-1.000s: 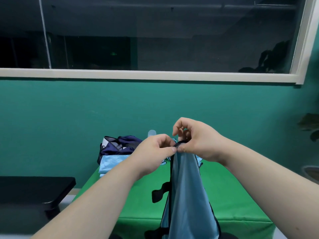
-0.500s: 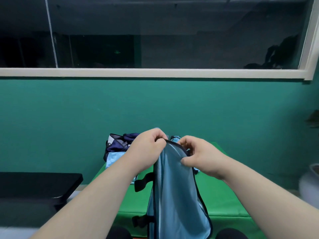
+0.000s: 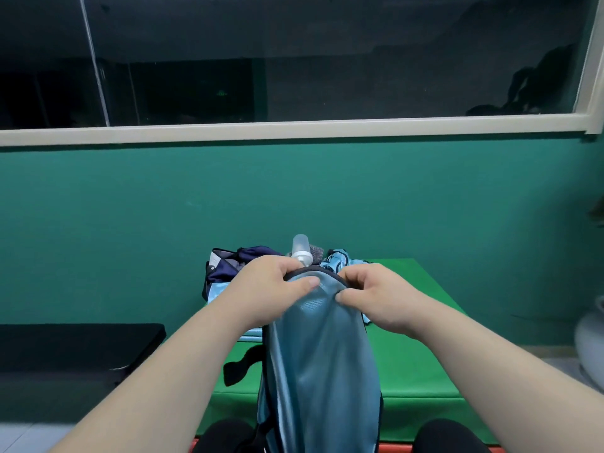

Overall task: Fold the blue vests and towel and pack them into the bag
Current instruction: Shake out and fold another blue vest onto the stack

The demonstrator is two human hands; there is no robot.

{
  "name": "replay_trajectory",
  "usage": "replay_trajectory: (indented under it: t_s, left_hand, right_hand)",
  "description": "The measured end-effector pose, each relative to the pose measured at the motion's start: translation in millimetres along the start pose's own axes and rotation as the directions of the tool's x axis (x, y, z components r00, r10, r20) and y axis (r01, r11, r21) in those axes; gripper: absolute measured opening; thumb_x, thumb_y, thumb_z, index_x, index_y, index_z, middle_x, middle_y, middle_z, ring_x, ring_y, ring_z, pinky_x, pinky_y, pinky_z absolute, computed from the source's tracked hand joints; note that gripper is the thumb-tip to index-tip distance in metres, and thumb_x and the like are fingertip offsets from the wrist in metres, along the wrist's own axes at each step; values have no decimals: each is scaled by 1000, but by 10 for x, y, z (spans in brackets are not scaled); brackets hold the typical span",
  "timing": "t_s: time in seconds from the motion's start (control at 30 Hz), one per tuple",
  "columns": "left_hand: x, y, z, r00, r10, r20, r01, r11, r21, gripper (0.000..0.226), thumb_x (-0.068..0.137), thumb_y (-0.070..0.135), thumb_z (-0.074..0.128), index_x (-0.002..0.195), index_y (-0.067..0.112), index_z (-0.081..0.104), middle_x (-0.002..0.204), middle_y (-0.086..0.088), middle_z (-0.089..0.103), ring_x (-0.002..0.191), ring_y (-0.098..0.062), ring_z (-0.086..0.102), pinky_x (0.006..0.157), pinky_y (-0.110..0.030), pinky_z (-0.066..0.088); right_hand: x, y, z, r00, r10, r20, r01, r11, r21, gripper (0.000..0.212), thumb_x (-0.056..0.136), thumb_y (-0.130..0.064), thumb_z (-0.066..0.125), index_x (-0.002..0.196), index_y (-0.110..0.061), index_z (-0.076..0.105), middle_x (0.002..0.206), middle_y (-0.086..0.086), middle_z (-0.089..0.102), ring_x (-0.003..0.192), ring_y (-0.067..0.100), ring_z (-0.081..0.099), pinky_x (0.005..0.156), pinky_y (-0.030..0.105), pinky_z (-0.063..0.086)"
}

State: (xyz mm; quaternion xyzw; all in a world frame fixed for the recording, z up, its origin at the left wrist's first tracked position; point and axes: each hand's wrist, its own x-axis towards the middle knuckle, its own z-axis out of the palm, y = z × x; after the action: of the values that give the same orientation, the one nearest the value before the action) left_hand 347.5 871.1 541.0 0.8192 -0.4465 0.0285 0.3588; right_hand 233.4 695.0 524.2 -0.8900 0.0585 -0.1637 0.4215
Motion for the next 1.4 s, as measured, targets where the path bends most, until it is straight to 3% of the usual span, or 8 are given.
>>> replay_trajectory:
  t_s: [0.2,0.43,0.53,0.63,0.77,0.93,1.17,1.4]
  left_hand:
    - [-23,9,45,999,29,36,-22,982,-187,12,72,34,60,79,30,69,83,-4,70,72,-10,56,81,-45,52]
    - [-27,-49,40,994,112,19,-107,979,-176,4,86,27,71,83,30,70,82,1,71,72,-12,59,77,-39,51]
    - [-8,-82,-13,998,66,-21,-70,956,-284,4,79,30,69,81,27,69,74,9,68,69,-7,56,74,-33,46]
    - [20,-158,-133,996,7,-93,-41,930,-366,8,73,30,64,79,26,69,77,2,68,72,-13,56,75,-34,45]
    - [40,-390,-357,989,-29,-147,-7,970,-242,7,81,22,66,79,29,66,71,4,65,68,-13,53,70,-33,42]
    - [78,-657,-561,980,-93,-173,47,966,-255,14,85,15,69,78,27,68,72,2,65,69,-15,54,73,-33,41]
    - [246,-827,-673,989,-146,7,146,984,-104,25,94,10,63,78,28,68,76,1,66,73,-17,55,74,-33,42]
    - [351,-808,-710,989,-145,-22,142,985,-97,21,95,12,62,78,24,68,78,-2,66,73,-17,55,75,-33,41]
  right_hand:
    - [7,-97,-48,998,-54,-17,53,997,-55,15,84,-11,59,72,-21,61,61,-13,53,54,7,44,55,24,38]
    - [-11,-50,-66,998,-67,0,67,998,-3,14,84,-13,68,74,-21,64,64,-12,56,58,7,47,58,26,39]
    - [-58,78,-21,997,-59,49,57,997,51,26,82,-8,72,66,-26,61,65,-12,54,63,9,46,61,27,37]
    - [-116,232,15,998,-20,66,21,1000,-10,28,81,-9,72,65,-30,60,62,-17,51,61,5,43,60,25,35]
    - [-151,369,-96,1000,21,16,-20,1000,-12,26,77,-9,73,66,-29,62,62,-16,53,61,6,45,61,26,36]
    - [-169,420,-398,997,69,-32,-70,997,-27,16,73,-7,73,68,-20,64,64,-8,58,61,11,47,63,29,37]
    - [-93,441,-745,993,115,-7,-107,900,-423,17,73,-11,65,79,-27,67,76,-8,69,64,5,56,69,29,52]
    - [-100,560,-862,987,147,-59,-158,879,-450,13,73,-14,63,78,-26,67,77,-4,68,61,8,52,61,28,47]
